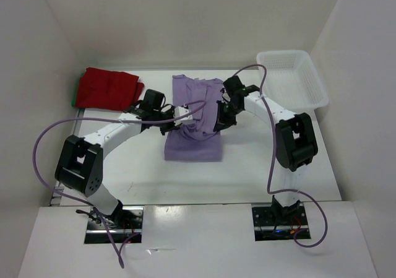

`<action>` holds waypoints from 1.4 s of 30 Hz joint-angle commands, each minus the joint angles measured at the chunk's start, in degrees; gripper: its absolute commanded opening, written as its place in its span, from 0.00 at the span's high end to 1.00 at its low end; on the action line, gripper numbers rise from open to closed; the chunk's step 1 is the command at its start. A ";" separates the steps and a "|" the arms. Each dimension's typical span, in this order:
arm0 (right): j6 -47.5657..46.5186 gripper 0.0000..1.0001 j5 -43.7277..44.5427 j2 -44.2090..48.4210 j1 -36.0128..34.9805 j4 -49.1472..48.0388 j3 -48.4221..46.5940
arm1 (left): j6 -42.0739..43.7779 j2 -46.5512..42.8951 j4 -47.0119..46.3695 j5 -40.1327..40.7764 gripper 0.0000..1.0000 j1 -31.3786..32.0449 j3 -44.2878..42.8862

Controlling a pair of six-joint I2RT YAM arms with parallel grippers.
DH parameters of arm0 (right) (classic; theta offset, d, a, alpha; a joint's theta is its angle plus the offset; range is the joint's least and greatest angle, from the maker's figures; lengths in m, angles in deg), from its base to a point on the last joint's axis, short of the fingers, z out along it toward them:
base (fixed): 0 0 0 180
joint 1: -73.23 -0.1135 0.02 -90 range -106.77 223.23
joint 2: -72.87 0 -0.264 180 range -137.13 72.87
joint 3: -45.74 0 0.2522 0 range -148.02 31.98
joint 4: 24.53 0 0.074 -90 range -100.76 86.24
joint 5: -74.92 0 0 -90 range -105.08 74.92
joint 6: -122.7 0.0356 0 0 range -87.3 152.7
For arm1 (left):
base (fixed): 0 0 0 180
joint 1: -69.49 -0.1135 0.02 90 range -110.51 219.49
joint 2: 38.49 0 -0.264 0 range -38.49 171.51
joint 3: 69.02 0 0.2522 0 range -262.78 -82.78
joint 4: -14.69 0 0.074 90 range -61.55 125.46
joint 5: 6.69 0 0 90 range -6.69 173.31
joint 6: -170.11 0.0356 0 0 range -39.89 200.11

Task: Fold and stack the t-shirts
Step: Fold the folded rectangular tshirt in 1/3 of the way

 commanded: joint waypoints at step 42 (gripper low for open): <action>-5.48 0.79 4.04 3.06 1.18 -1.47 -4.32 | -6.48 11.95 -12.09 14.88 0.38 -5.87 -11.97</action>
